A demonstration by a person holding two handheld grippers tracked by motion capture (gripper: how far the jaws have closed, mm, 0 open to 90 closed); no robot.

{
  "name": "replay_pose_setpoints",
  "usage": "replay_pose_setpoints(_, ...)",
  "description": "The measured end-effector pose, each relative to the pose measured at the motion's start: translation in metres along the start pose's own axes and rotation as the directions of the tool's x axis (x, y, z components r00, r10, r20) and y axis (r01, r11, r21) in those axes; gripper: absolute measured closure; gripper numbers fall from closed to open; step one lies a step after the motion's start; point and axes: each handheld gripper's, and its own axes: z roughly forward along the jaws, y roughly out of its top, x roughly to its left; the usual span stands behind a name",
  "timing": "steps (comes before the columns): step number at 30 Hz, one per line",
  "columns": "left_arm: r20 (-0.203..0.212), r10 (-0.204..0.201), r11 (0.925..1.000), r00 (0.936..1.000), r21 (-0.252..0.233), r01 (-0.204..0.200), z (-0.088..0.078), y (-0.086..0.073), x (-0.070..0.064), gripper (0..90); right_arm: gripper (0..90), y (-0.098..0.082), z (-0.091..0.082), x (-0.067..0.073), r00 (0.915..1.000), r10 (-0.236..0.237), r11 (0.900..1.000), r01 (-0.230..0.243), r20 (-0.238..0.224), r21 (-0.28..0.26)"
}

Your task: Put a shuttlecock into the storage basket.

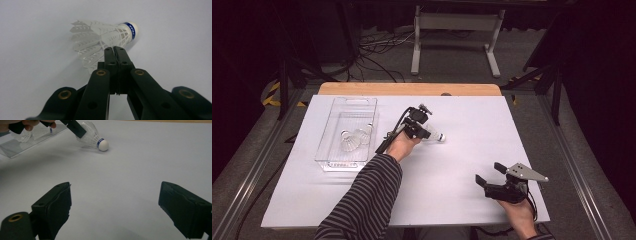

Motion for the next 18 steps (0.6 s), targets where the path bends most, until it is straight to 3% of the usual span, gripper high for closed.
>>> replay_pose_setpoints(18,0.033,0.028,0.9994,0.9991,-0.022,-0.027,-0.015,0.000,-0.006,90.0,11.9,0.000,0.000,0.000,1.0000,0.000,1.000,0.000,0.000,0.000)
